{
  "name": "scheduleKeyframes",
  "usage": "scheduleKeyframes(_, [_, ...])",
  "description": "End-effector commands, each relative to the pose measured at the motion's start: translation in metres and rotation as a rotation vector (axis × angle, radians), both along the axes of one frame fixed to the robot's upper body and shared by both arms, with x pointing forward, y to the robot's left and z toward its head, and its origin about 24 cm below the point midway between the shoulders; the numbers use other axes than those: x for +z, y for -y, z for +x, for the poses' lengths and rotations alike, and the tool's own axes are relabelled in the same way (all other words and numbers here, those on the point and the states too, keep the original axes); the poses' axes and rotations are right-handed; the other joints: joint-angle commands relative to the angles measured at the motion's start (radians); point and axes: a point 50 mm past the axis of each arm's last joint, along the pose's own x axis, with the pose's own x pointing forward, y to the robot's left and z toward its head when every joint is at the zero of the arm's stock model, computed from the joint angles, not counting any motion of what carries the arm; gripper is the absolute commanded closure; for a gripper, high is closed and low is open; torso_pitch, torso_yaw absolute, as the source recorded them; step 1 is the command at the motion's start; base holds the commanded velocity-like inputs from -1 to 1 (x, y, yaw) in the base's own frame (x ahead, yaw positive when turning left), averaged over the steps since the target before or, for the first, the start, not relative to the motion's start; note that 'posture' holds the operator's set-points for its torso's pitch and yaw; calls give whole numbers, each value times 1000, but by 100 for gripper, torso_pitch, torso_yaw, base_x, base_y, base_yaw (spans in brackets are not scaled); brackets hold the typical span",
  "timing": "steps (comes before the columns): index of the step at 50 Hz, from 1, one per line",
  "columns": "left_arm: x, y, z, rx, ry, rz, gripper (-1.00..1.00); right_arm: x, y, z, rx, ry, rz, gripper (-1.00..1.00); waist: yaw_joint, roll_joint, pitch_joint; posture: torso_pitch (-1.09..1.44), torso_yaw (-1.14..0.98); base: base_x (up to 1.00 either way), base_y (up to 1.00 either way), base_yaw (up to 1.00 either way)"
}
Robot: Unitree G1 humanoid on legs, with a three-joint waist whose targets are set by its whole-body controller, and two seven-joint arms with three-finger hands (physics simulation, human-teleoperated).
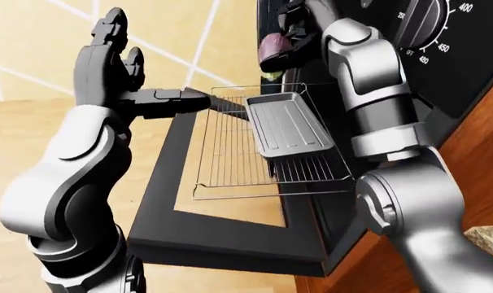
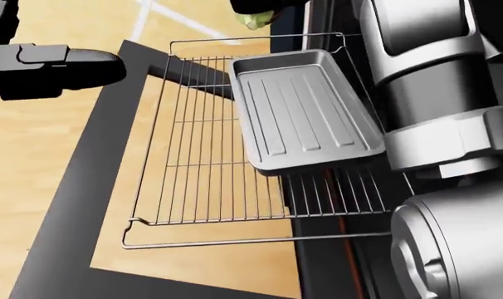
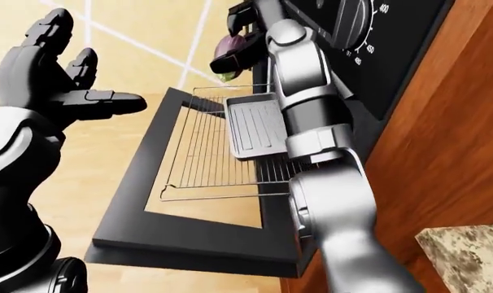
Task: Place the eggplant on the rack of the oven.
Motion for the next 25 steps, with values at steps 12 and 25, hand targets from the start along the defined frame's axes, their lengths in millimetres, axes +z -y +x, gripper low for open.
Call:
scheduleKeyframes(12, [17, -6, -6, 30, 95, -6, -100, 33, -10, -8, 34, 113, -1, 100, 0, 105, -35, 0, 0, 12, 0, 0])
scheduleKeyframes(25, [17, -5, -6, 27, 95, -5, -100, 33, -9, -9, 32, 117, 4, 100, 17, -53, -44, 0, 0, 12, 0, 0])
